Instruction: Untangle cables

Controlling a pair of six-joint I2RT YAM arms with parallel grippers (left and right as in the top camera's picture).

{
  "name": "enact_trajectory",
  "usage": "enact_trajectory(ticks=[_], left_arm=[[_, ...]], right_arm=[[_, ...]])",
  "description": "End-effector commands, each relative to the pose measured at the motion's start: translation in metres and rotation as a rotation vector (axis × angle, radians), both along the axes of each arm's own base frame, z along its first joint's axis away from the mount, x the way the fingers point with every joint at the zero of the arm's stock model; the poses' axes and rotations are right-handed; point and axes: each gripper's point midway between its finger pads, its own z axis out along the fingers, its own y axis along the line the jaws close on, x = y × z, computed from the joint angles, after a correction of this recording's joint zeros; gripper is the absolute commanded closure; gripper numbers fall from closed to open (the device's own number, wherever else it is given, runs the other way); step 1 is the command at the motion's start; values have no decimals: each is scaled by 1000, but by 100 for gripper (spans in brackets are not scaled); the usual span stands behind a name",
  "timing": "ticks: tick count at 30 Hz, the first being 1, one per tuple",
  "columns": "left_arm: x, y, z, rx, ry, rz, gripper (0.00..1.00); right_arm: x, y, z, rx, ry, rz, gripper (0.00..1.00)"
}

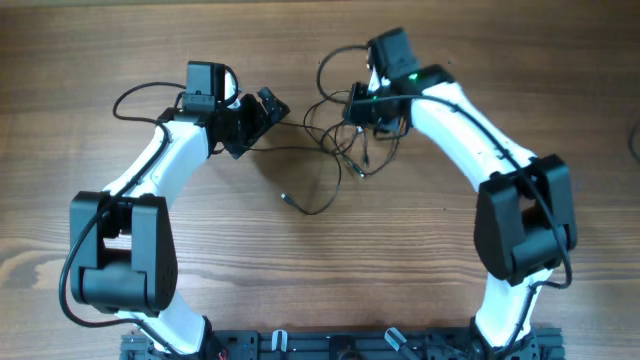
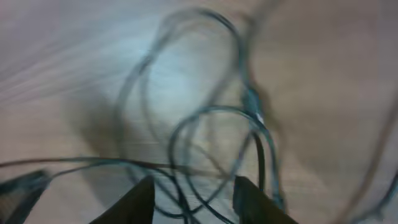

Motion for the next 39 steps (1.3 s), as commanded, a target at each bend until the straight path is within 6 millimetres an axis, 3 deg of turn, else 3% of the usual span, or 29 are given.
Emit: enact_trajectory(ticks=[1, 2, 4, 5, 7, 8, 9, 10, 12, 14, 16, 18, 21, 22, 27, 28, 29, 30, 31, 32, 34, 37, 39], left_arm=[[-2, -2, 4, -53, 44, 73, 0], [-1, -2, 5, -69, 59, 105, 0], [0, -1, 5, -69, 58, 111, 0], [0, -1, 4, -66, 59, 112, 0], [0, -1, 4, -66, 59, 112, 0], [0, -1, 4, -66, 58, 111, 0], [1, -3, 4, -65, 53, 108, 0], [2, -6, 4, -66, 45, 101, 0], [8, -16, 4, -68, 34, 135, 0], [11, -18, 0, -20, 38, 229, 0], [12, -19, -4, 23, 41, 295, 0], [15, -10, -7, 128, 6, 403, 4], [20, 8, -10, 227, -36, 481, 26], [21, 8, -14, 231, -35, 483, 30], [18, 7, -45, 260, 20, 468, 28], [18, 7, -51, 265, 27, 468, 33], [18, 7, -54, 267, 31, 467, 45], [19, 7, -55, 272, 28, 461, 67], [20, 12, -55, 289, 20, 474, 85], [22, 20, -54, 320, 5, 485, 96], [31, 51, -37, 401, -59, 445, 96], [37, 108, 5, 428, -122, 508, 96], [32, 155, 33, 444, -149, 587, 96]], right_arm=[[-4, -11, -22, 1, 52, -252, 65], [-13, -12, -34, 14, 100, -318, 66], [-8, -11, -33, 4, 57, -280, 57], [11, -5, -18, 25, -56, -165, 34], [31, -6, 17, 81, -135, -142, 0], [44, -17, 54, 112, -206, -174, 0], [44, -26, 72, 133, -227, -210, 0], [41, -32, 78, 140, -213, -247, 0], [3, -52, 60, 90, -4, -427, 0], [-28, -54, 30, 21, 138, -462, 0], [-37, -47, 14, 2, 166, -441, 0], [-41, -26, 0, 23, 155, -392, 0], [-38, -12, -3, 65, 134, -414, 0], [-38, -10, -5, 78, 137, -435, 2], [-48, -8, -34, 86, 210, -471, 25], [-42, -2, -38, 110, 190, -449, 52], [-37, -1, -37, 112, 159, -423, 71], [-30, 2, -33, 118, 115, -375, 94], [-24, 4, -27, 126, 77, -327, 96], [-21, 4, -20, 129, 55, -291, 96], [-17, -17, 19, 135, -27, -212, 96], [-9, -79, 93, 98, -222, -213, 96], [-14, -155, 157, 74, -374, -367, 96]])
